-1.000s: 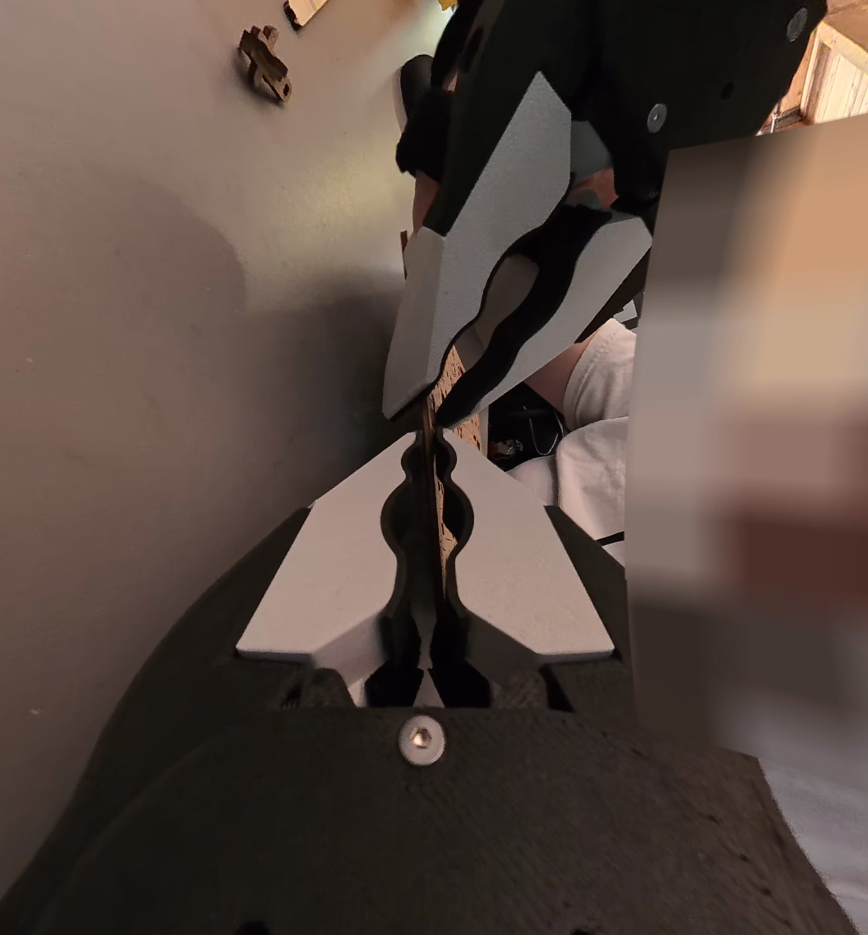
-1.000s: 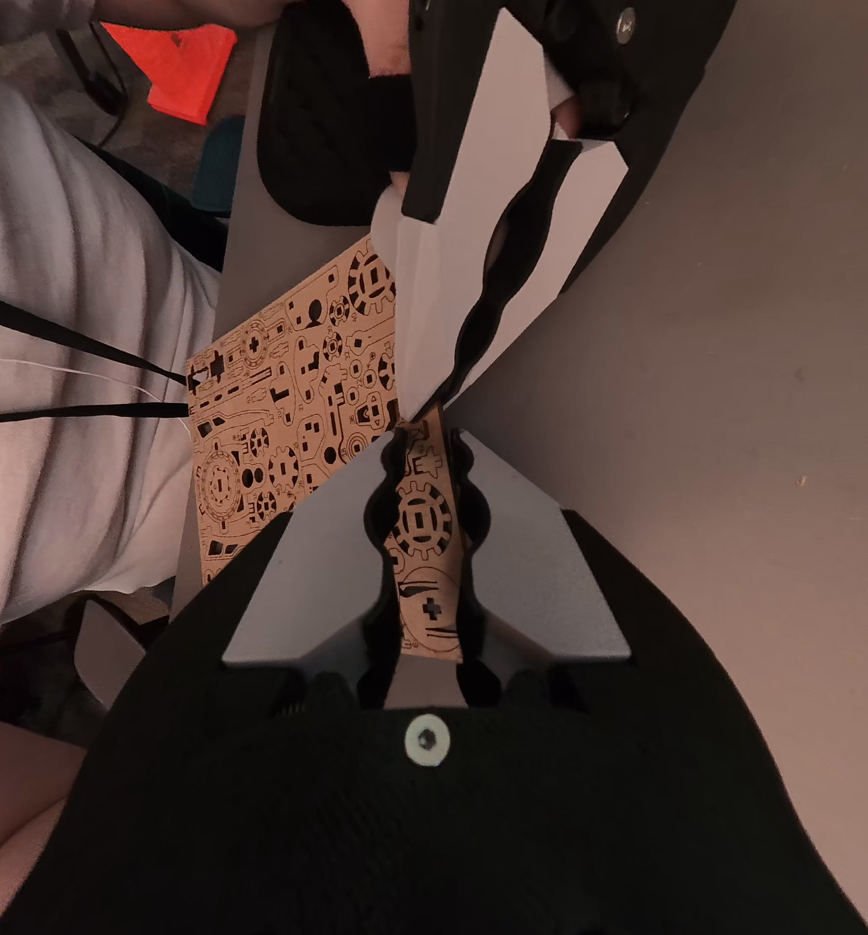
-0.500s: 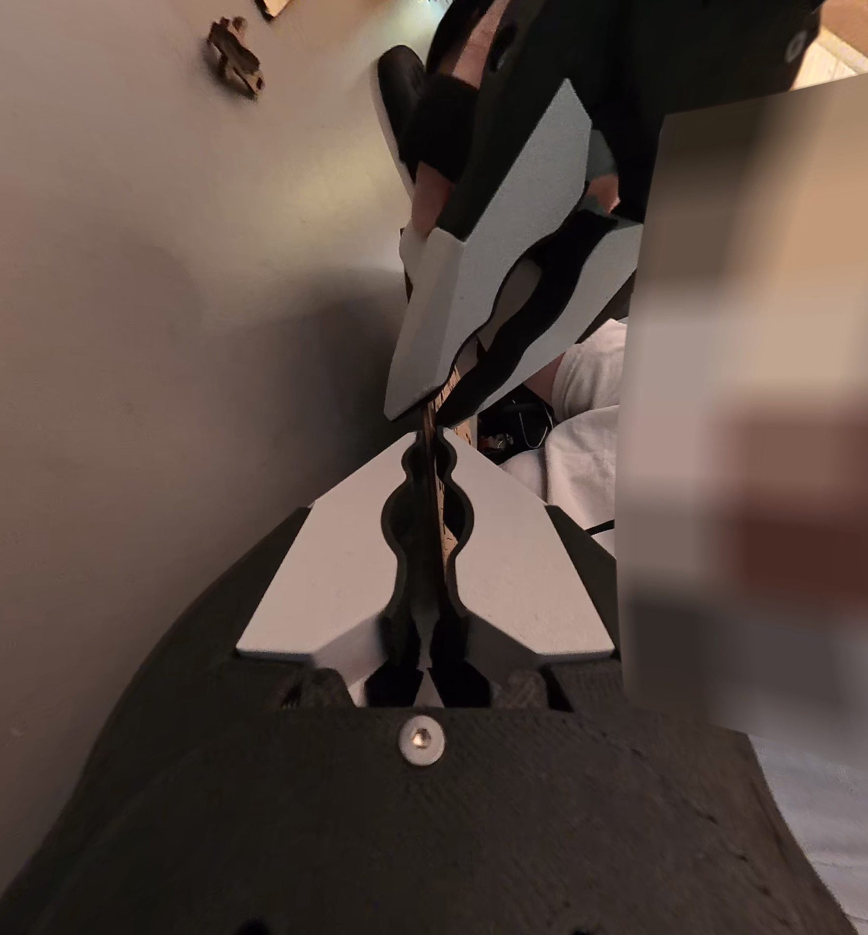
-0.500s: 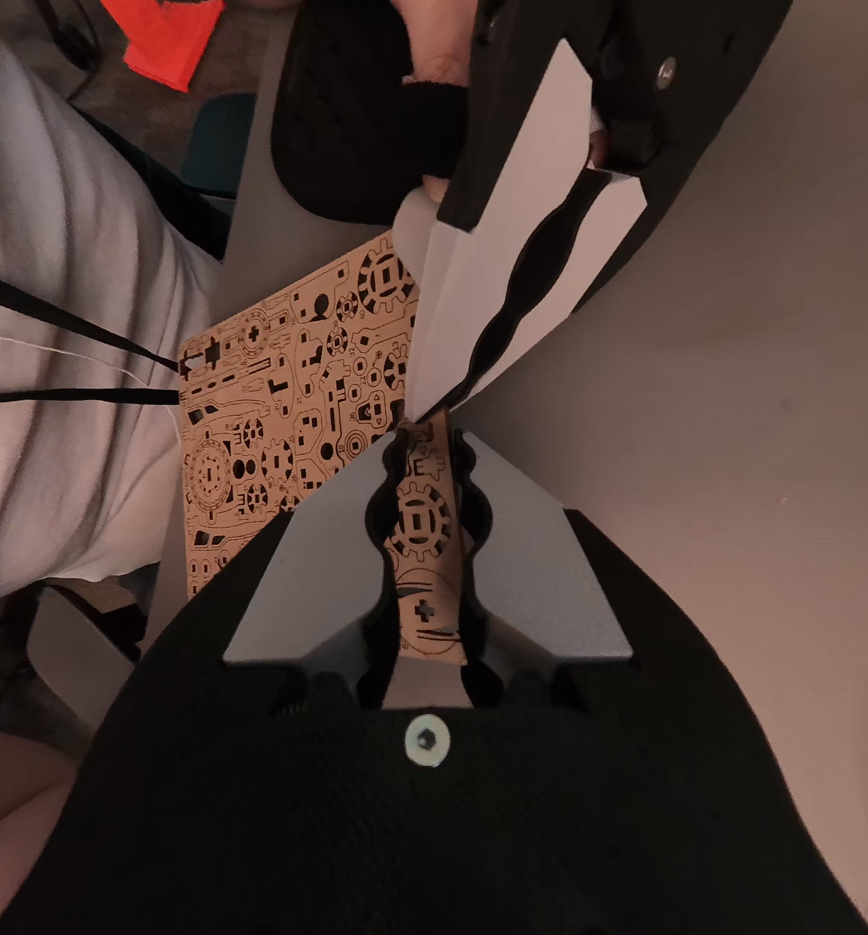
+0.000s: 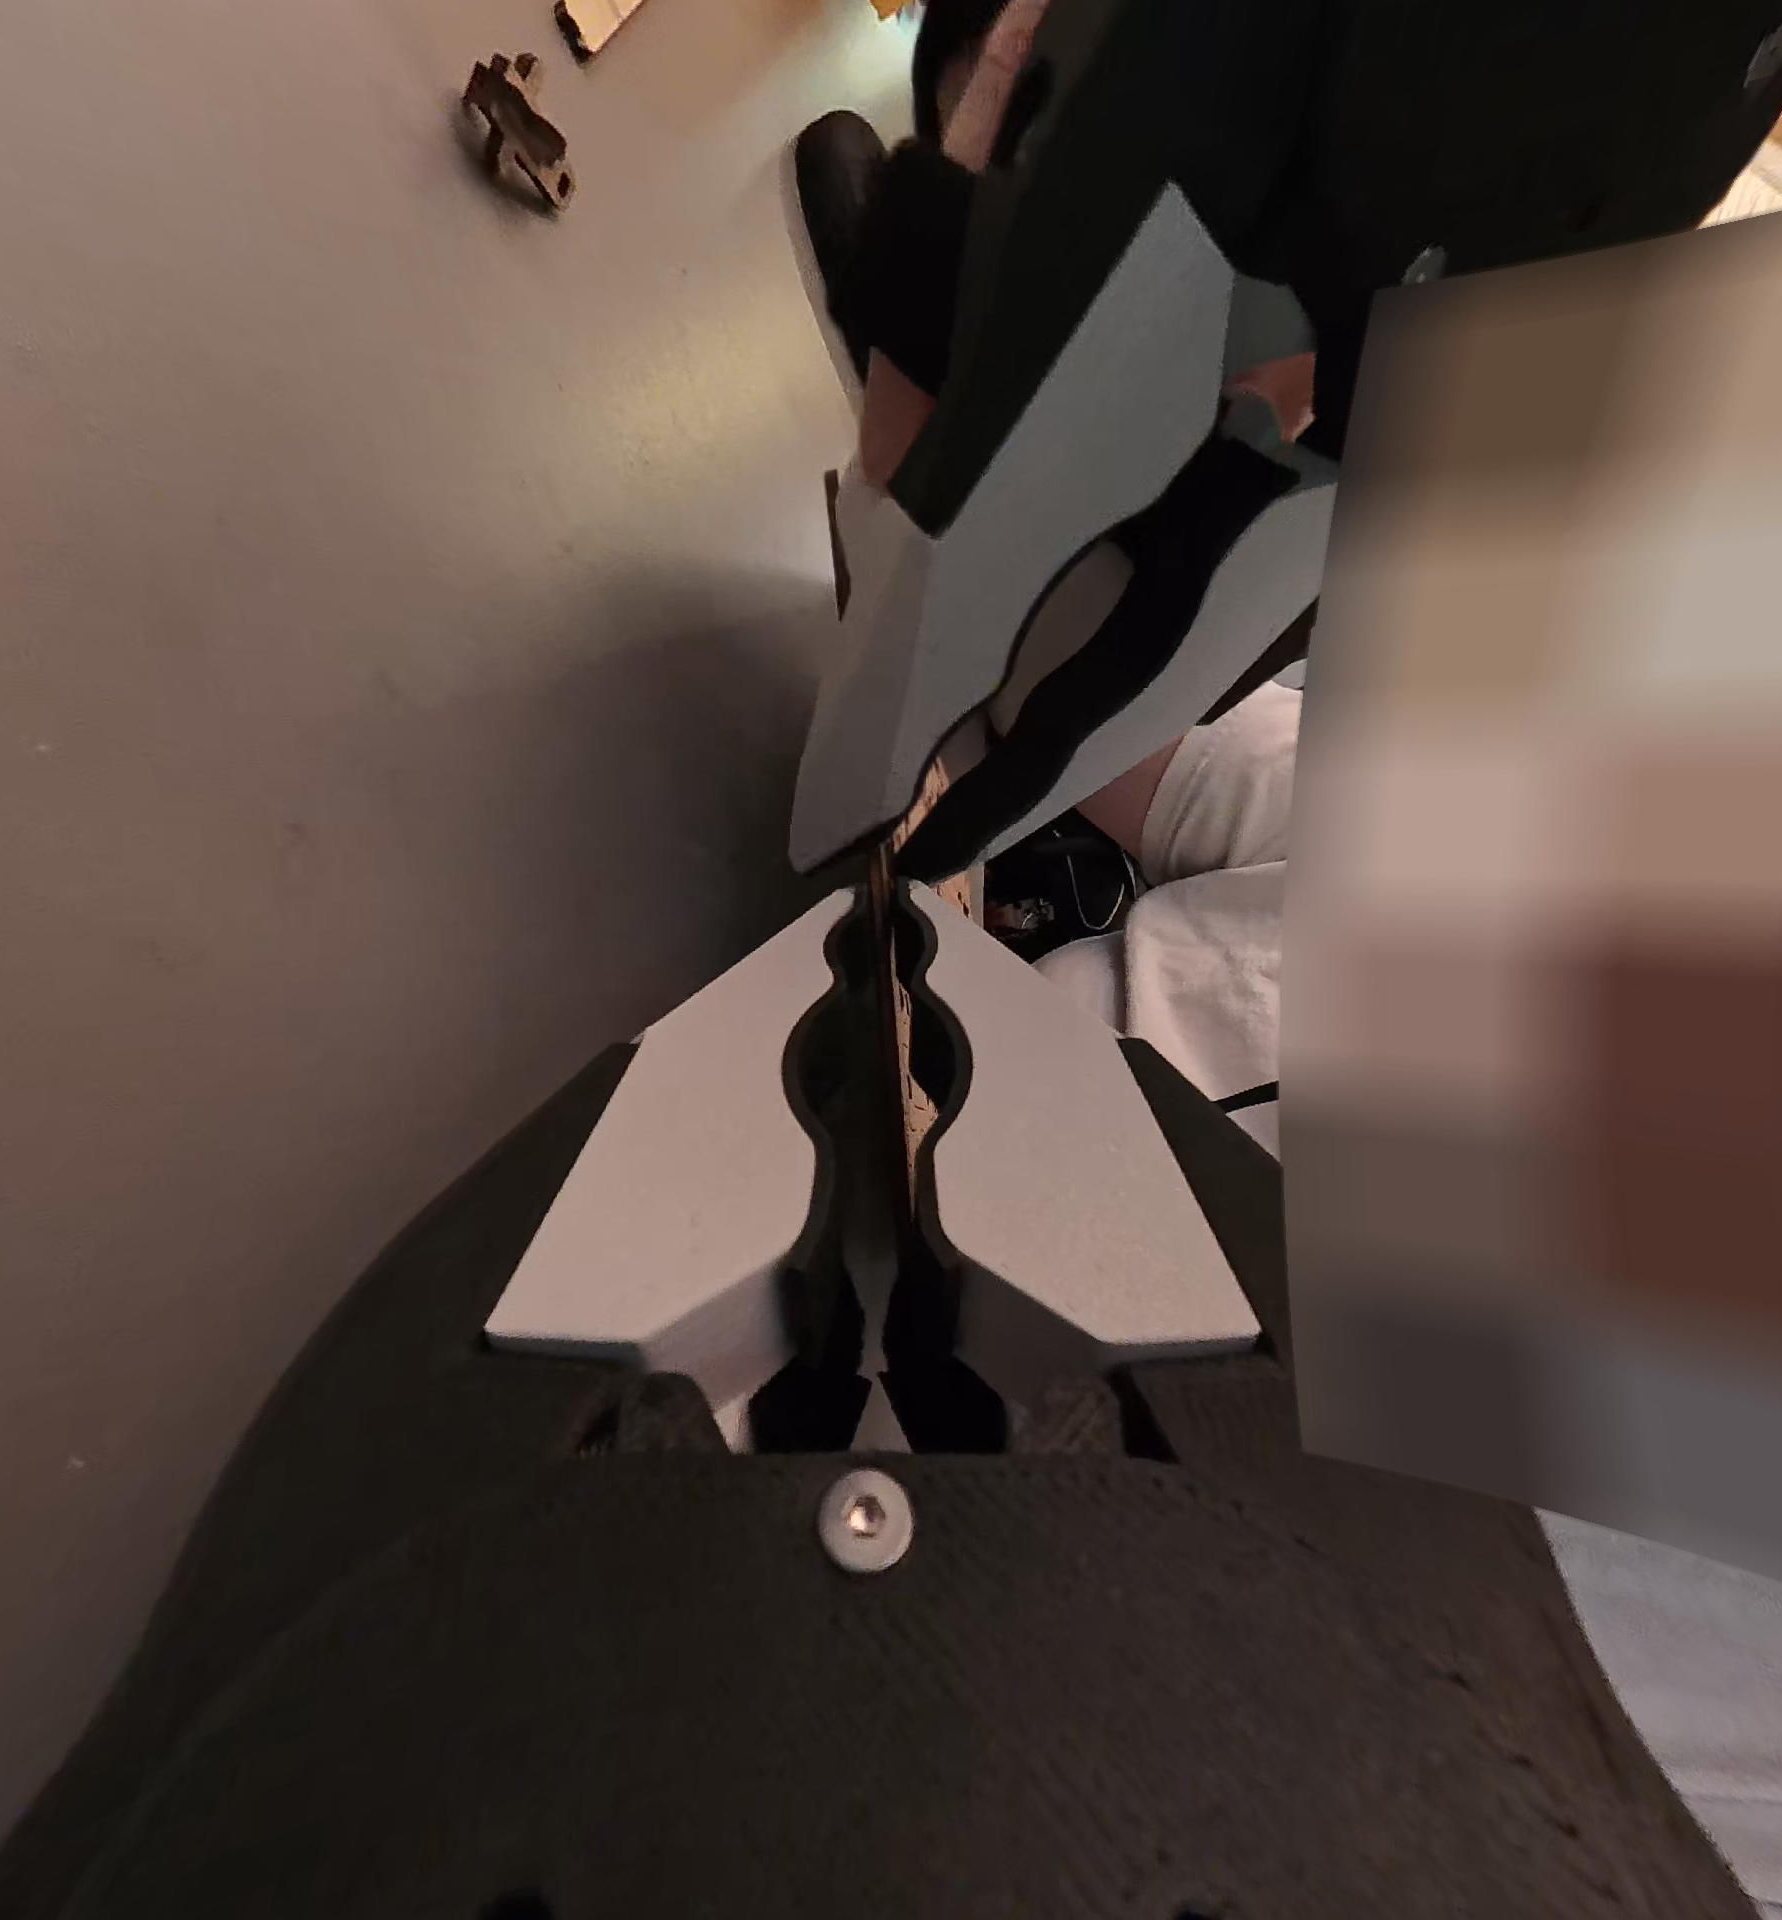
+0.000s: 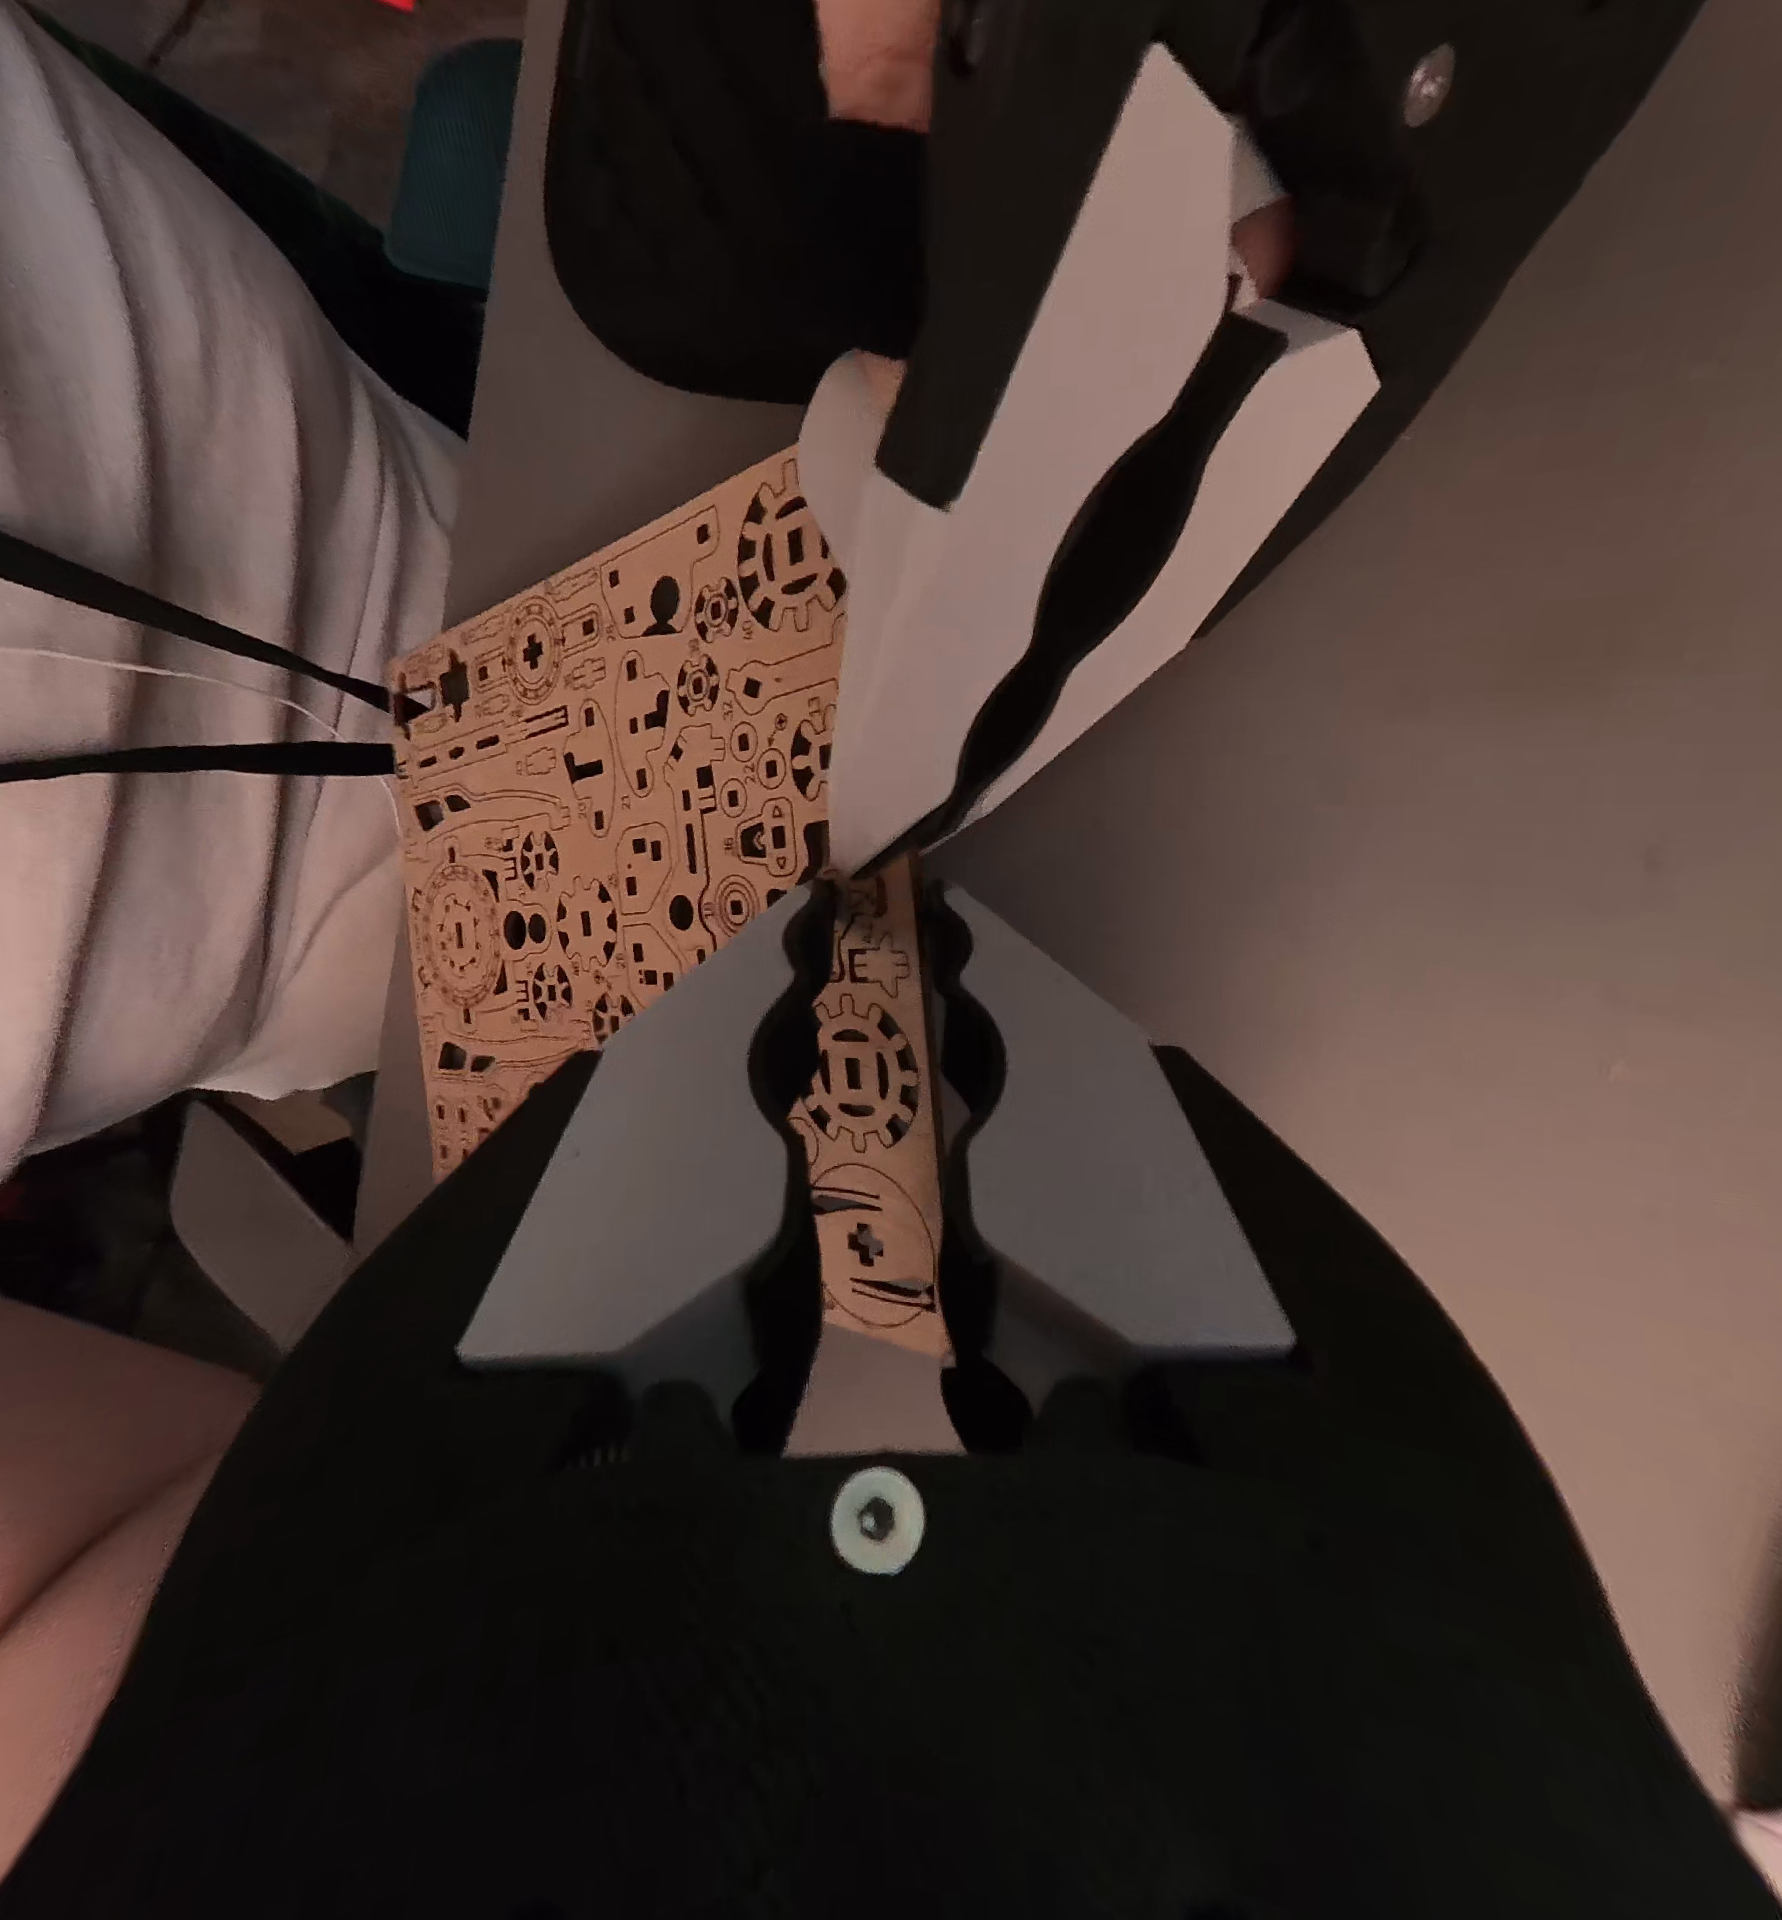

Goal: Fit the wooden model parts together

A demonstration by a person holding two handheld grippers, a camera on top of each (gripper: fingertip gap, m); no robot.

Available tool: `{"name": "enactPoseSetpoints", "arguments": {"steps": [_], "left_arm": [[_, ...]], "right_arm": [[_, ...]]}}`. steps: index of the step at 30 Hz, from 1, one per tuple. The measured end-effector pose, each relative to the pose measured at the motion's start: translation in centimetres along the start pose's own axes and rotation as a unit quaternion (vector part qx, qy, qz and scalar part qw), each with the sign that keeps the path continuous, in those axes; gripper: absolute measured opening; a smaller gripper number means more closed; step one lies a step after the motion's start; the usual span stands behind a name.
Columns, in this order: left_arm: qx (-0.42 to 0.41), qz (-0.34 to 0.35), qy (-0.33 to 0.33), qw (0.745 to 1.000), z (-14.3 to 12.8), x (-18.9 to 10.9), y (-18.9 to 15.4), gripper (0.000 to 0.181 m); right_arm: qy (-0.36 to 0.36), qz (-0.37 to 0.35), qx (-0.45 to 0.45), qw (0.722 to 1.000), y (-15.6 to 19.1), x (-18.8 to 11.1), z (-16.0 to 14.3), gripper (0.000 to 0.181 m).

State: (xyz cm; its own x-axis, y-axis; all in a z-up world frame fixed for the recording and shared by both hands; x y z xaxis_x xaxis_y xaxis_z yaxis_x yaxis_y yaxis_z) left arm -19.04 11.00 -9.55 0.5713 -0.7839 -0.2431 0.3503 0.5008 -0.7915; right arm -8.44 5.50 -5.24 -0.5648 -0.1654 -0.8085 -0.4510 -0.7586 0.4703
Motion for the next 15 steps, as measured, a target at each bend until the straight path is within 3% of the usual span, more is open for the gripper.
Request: {"name": "enactPoseSetpoints", "arguments": {"steps": [15], "left_arm": [[0.003,0.007,-0.002,1.0,-0.01,-0.02,0.0,0.001]], "right_arm": [[-0.015,-0.064,-0.078,0.995,1.0,0.0,-0.35,0.017]]}}
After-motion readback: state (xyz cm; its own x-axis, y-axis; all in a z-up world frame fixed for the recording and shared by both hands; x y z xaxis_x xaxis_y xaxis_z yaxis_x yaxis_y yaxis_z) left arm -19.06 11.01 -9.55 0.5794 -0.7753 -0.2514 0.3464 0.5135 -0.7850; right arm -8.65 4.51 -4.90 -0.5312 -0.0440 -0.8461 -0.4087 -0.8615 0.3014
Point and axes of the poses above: each gripper's, where its closed fingertips meet, x out along the fingers, z out of its top, y = z × x across the jaws, the point moved 10 cm from there along -x, back along the fingers, and after that the axes turned 14 degrees about x, right-handed, at the moved point
